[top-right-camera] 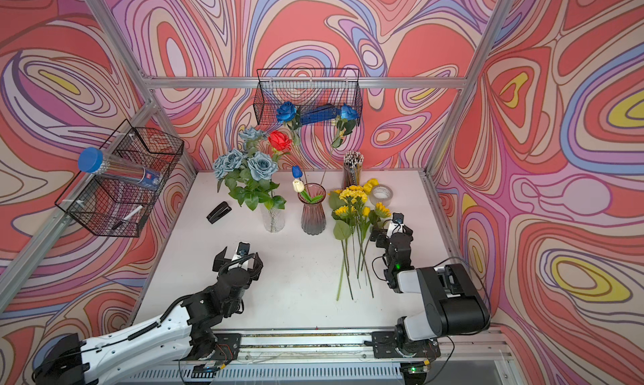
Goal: Pick out yellow flowers from the vase
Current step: Reset both arms
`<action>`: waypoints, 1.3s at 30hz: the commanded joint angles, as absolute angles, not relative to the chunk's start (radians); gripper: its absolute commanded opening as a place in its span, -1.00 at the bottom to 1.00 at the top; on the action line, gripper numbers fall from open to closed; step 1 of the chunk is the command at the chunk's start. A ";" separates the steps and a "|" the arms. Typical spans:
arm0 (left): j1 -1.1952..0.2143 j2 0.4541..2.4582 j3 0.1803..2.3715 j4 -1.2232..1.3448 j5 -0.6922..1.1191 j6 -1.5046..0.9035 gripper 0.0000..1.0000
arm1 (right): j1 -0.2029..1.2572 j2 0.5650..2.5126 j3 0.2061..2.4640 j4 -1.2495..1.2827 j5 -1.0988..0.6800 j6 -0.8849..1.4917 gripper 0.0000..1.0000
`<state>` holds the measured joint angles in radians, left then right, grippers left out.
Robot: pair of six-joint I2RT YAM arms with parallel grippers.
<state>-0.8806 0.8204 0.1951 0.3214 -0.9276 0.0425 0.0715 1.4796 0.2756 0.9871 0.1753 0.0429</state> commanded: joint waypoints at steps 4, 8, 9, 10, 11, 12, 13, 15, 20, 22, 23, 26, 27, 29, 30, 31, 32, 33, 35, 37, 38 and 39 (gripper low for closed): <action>-0.673 0.875 0.165 0.791 -0.829 0.173 1.00 | 0.037 1.590 0.261 1.232 0.147 0.031 0.97; -0.415 0.769 0.139 0.644 -0.575 -0.043 0.92 | 0.032 1.668 0.257 1.314 0.105 0.021 0.97; -0.395 0.778 0.128 0.677 -0.568 -0.005 0.88 | 0.032 1.693 0.259 1.332 0.095 0.017 0.97; -0.394 0.803 0.130 0.699 -0.586 0.043 0.87 | 0.031 1.716 0.264 1.344 0.084 0.014 0.97; -0.393 0.842 0.134 0.727 -0.611 0.072 0.89 | 0.030 1.733 0.267 1.373 0.083 0.010 0.97; -0.388 0.886 0.133 0.765 -0.608 0.074 0.91 | 0.031 1.713 0.272 1.332 0.083 0.014 0.97; -0.376 0.929 0.130 0.798 -0.581 0.069 0.91 | 0.028 1.706 0.278 1.303 0.077 0.017 0.97; -0.339 1.039 0.138 0.871 -0.547 0.082 0.92 | 0.026 1.717 0.283 1.320 0.075 0.016 0.97; -0.179 1.245 0.121 1.092 -0.421 0.001 0.93 | 0.025 1.711 0.285 1.300 0.070 0.015 0.97; -0.141 1.331 0.125 1.174 -0.376 0.001 0.93 | 0.026 1.712 0.295 1.289 0.065 0.014 0.97; -0.128 1.378 0.118 1.248 -0.364 0.004 0.93 | 0.026 1.709 0.302 1.270 0.060 0.013 0.97; -0.084 1.498 0.138 1.325 -0.320 -0.028 0.94 | 0.025 1.707 0.310 1.251 0.046 0.005 0.97; -0.082 1.500 0.156 1.297 -0.294 -0.015 0.94 | 0.024 1.707 0.310 1.252 0.045 0.006 0.97; -0.081 1.472 0.176 1.212 -0.277 -0.026 0.94 | 0.025 1.707 0.312 1.250 0.044 0.005 0.97; -0.072 1.473 0.187 1.188 -0.268 -0.032 0.95 | 0.024 1.707 0.314 1.248 0.045 0.005 0.97; -0.062 1.483 0.201 1.171 -0.253 -0.037 0.96 | 0.025 1.706 0.317 1.241 0.043 0.005 0.97; -0.053 1.502 0.217 1.150 -0.238 -0.045 0.98 | 0.025 1.704 0.320 1.231 0.041 0.003 0.97; -0.045 1.542 0.235 1.153 -0.235 -0.046 0.99 | 0.025 1.704 0.328 1.217 0.039 0.001 0.97; -0.041 1.540 0.283 1.073 -0.227 -0.046 0.99 | 0.025 1.703 0.346 1.183 0.037 -0.001 0.97; -0.039 1.529 0.347 0.918 -0.228 -0.060 0.99 | 0.024 1.700 0.371 1.122 0.024 -0.006 0.97; -0.038 1.559 0.366 0.939 -0.238 -0.043 0.99 | 0.024 1.701 0.393 1.080 0.018 -0.009 0.97; -0.039 1.547 0.366 0.921 -0.234 -0.052 0.99 | 0.025 1.702 0.416 1.048 0.012 -0.009 0.97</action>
